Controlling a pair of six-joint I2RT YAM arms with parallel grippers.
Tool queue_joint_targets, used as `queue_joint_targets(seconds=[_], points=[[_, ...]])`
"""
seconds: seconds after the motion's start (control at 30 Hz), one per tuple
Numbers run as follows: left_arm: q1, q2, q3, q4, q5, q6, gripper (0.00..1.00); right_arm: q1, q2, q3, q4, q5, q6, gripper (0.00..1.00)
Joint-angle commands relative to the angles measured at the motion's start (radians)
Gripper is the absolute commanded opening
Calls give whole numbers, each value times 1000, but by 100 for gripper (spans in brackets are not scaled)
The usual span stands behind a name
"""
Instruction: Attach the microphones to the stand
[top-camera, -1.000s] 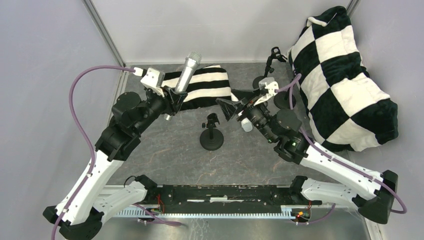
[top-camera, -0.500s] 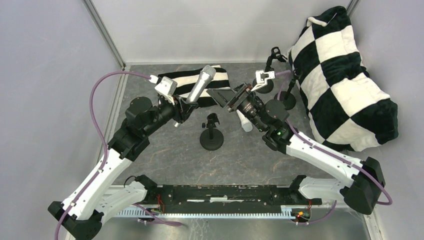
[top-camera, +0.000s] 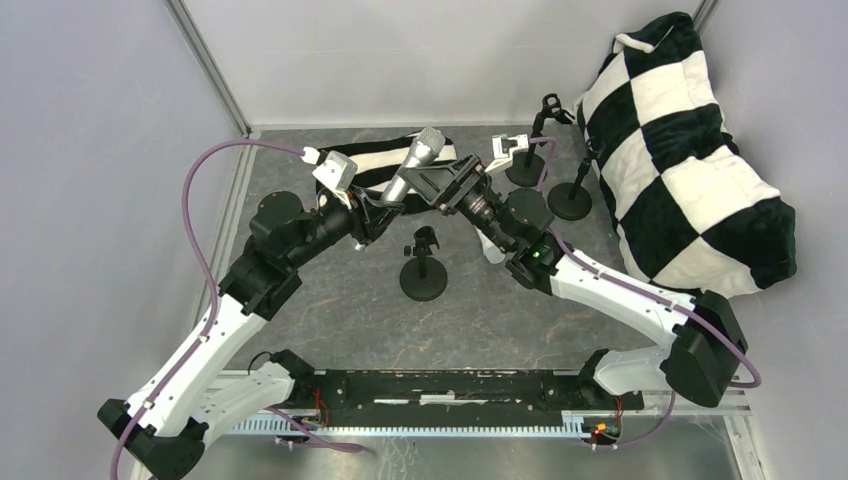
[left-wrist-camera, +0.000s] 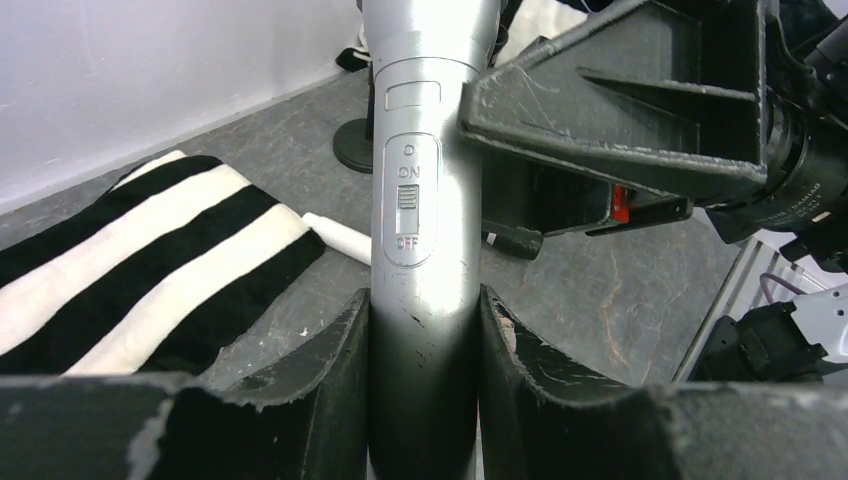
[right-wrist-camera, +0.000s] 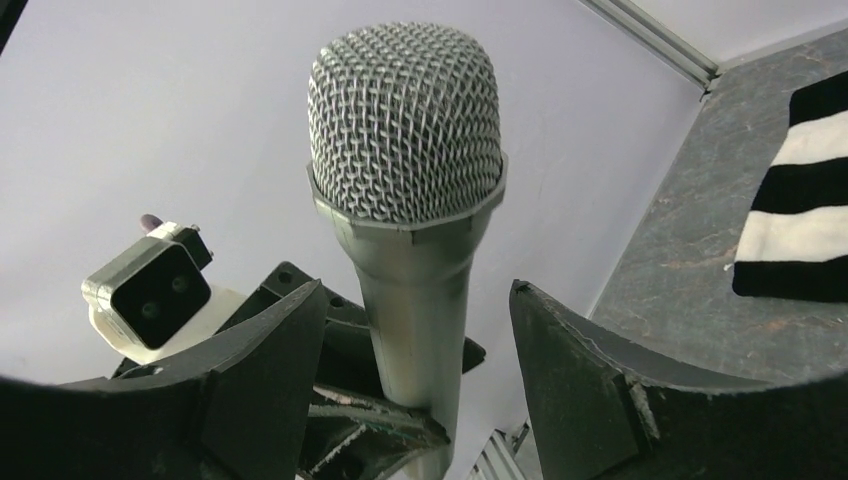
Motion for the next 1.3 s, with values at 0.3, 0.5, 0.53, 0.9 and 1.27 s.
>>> queue_joint_targets(seconds=[0.3,0.5,0.53,0.9,1.27], points=[[0,-7,6,62,52,-25,2,-11,97,125,75,-34,25,68],[-1,-5,1,63,45,-21,3,-12,115,128,96,-36,25,55],[-1,-7,-1,63,42,-21,5,-12,115,126,101,-36,21,51],[-1,-18,-20,62,-42,-73,85,-27,32,38,235,48,-106,0],[0,-14,-52,50,-80,-176,100,-148,-219,-153,80,233,-302,0]])
